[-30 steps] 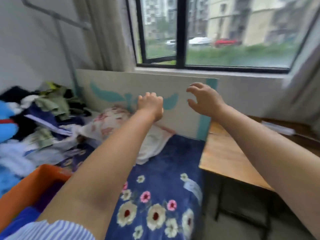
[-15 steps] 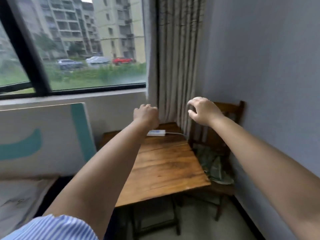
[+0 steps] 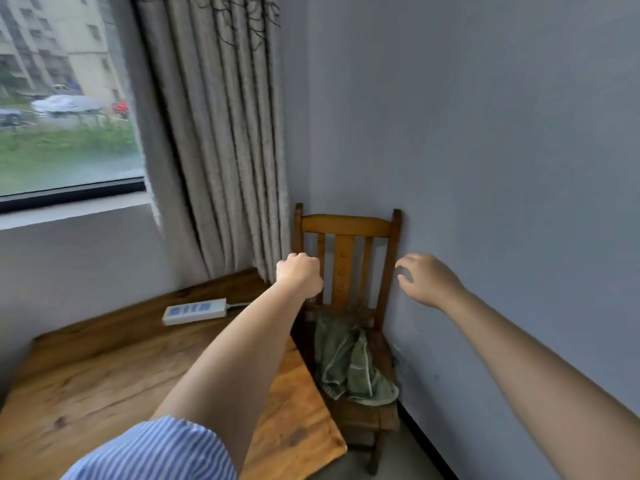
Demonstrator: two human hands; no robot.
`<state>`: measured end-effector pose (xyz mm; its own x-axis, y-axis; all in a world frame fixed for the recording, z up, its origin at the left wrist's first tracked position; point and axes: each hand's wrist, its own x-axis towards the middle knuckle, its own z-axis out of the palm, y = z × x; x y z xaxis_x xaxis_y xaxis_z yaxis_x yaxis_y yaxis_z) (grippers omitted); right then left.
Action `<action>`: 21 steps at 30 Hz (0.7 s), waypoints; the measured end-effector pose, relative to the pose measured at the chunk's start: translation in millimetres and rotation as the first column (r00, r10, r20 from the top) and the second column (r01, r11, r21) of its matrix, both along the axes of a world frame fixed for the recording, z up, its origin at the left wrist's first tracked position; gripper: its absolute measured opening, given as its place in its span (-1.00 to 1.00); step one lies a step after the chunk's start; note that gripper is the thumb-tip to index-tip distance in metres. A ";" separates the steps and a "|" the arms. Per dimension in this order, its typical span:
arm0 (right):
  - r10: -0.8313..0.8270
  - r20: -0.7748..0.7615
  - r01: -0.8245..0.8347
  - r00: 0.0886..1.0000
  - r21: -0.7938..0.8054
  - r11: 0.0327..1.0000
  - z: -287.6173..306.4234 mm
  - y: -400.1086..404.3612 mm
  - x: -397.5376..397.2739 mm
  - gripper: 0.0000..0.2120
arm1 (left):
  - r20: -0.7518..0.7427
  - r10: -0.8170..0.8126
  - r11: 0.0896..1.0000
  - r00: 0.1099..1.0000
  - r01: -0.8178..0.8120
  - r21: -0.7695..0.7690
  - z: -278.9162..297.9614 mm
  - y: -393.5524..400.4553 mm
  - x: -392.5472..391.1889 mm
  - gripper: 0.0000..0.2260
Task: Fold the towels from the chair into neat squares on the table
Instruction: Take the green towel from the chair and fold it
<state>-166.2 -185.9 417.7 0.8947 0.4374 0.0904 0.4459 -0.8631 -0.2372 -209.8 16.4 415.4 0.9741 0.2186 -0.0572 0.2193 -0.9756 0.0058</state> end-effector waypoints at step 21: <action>-0.011 -0.504 -0.059 0.864 -0.123 0.991 -213.1 35.9 256.7 -0.67 | -0.489 -0.049 0.982 0.871 -0.048 -0.183 -216.7 11.6 241.9 -0.67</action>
<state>90.5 -150.0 204.6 0.7923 0.4354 -0.4275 0.3171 -0.8923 -0.3213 32.1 28.0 198.8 0.8100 0.1570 -0.5651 0.2407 -0.9676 0.0762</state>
